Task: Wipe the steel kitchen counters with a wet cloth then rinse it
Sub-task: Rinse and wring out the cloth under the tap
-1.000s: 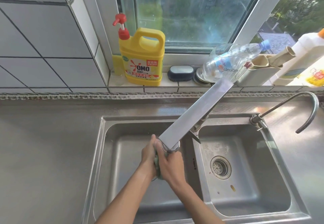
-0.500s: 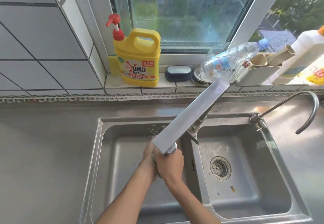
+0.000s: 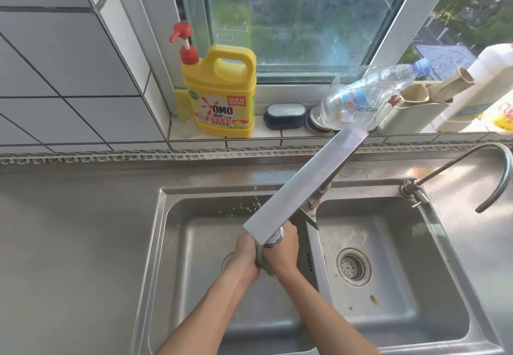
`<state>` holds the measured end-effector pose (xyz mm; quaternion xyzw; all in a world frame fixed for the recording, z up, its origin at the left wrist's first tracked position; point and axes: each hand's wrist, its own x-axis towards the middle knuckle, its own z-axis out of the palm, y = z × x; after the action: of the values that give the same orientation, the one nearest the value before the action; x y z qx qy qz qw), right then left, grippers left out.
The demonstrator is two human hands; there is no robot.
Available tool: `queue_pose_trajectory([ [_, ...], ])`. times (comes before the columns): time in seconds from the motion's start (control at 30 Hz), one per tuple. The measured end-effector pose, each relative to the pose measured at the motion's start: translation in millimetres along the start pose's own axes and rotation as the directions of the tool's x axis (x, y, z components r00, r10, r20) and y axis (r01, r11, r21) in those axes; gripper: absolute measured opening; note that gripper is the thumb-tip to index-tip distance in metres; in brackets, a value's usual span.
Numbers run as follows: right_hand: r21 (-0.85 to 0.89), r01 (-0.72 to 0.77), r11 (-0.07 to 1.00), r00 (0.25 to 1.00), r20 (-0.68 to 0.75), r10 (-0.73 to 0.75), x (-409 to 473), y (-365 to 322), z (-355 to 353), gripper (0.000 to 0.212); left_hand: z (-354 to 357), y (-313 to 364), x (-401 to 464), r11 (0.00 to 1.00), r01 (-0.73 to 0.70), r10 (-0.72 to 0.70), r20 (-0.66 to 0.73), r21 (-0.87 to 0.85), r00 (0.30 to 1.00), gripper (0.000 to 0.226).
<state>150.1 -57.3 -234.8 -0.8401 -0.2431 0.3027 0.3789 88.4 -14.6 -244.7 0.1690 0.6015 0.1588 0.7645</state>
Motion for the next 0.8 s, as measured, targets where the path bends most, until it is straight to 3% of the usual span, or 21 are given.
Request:
queue_pose_trajectory([
  [0.1,0.005,-0.110,0.994,0.992,-0.065,0.110,11,1,-4,0.034,4,-5,-5,1.000,-0.018,0.017,0.030,0.015,0.999,0.020],
  [0.17,0.023,-0.090,0.996,0.995,-0.043,0.091,-5,0,1,0.021,1,0,-2,0.999,-0.033,0.034,0.009,-0.019,0.999,0.021],
  [0.27,0.052,-0.055,0.997,0.998,0.018,0.054,-27,-2,7,0.006,-6,4,13,0.998,-0.033,0.032,-0.029,-0.049,0.999,0.052],
  [0.37,0.009,-0.025,1.000,1.000,0.001,0.025,-7,-7,-1,0.022,3,1,6,0.997,-0.047,0.045,-0.033,-0.056,0.998,0.034],
  [0.47,-0.005,-0.145,0.989,0.987,-0.074,0.144,16,-9,-8,0.029,14,-7,-1,0.993,-0.113,0.113,-0.016,-0.028,0.994,0.019],
  [0.53,-0.009,-0.113,0.994,0.991,-0.067,0.112,6,-8,-4,0.027,8,-2,0,0.997,-0.074,0.074,-0.001,-0.027,0.997,0.023],
  [0.67,0.152,-0.056,0.987,0.998,-0.015,0.058,-30,-13,5,0.007,-11,13,11,0.998,-0.024,0.027,-0.058,0.054,0.998,0.027],
  [0.73,0.139,-0.033,0.990,0.999,-0.033,0.038,-15,-15,3,0.023,-5,13,5,0.996,-0.027,0.029,-0.024,0.082,0.999,0.027],
  [0.8,0.101,-0.118,0.988,0.990,-0.067,0.125,7,-13,-2,0.028,3,5,-2,0.996,-0.042,0.039,0.038,0.078,0.999,0.023],
])
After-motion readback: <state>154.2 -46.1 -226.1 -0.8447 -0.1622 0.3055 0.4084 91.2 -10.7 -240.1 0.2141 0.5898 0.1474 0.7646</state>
